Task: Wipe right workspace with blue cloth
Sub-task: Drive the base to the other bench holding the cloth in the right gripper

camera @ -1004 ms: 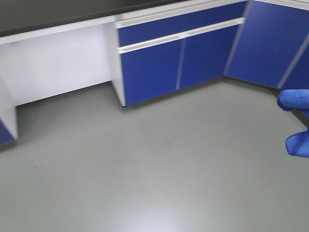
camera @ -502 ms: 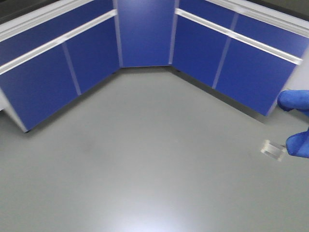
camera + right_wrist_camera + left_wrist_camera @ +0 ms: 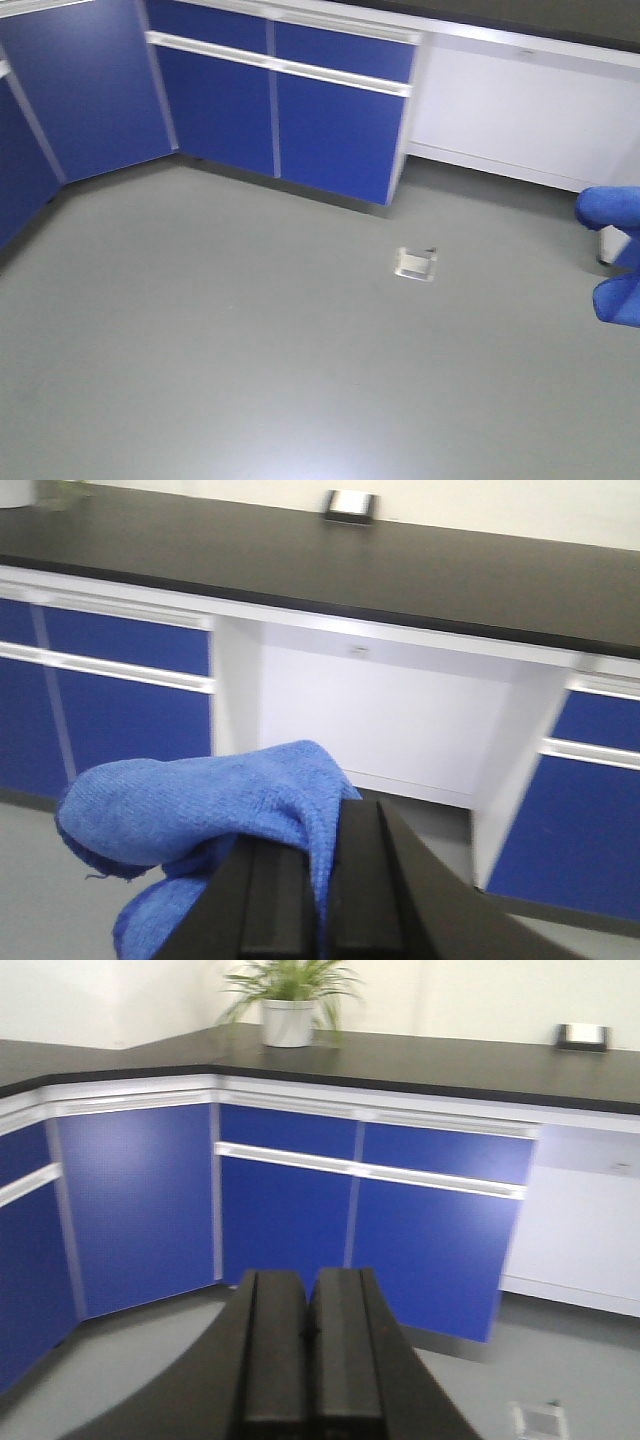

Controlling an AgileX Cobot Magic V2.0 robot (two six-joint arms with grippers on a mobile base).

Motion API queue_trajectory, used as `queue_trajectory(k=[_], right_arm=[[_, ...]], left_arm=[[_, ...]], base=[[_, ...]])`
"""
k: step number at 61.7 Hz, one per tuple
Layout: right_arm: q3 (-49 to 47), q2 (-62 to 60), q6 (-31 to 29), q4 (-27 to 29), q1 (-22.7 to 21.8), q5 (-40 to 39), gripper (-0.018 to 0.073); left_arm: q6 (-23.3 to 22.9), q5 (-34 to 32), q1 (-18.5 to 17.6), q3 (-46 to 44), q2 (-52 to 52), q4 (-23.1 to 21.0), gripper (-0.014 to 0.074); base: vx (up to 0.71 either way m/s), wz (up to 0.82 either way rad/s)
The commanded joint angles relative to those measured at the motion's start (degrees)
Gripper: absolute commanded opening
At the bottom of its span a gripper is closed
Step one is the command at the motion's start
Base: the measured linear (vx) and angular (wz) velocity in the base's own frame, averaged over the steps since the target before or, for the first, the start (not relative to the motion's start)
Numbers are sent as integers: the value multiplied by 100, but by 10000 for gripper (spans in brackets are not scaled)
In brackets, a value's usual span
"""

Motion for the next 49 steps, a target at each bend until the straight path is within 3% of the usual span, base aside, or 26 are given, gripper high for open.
queue_trajectory(k=[1,49], right_arm=[[-166,0,-49,-124,-18,-137,-4],[-166,0,-49,-124,-18,-131,-4]], left_arm=[[-49,-480,-26,175,-93,5,-6],[-49,-480,-26,175,-93,5,-6]], base=[[10,-69],[19,-54]])
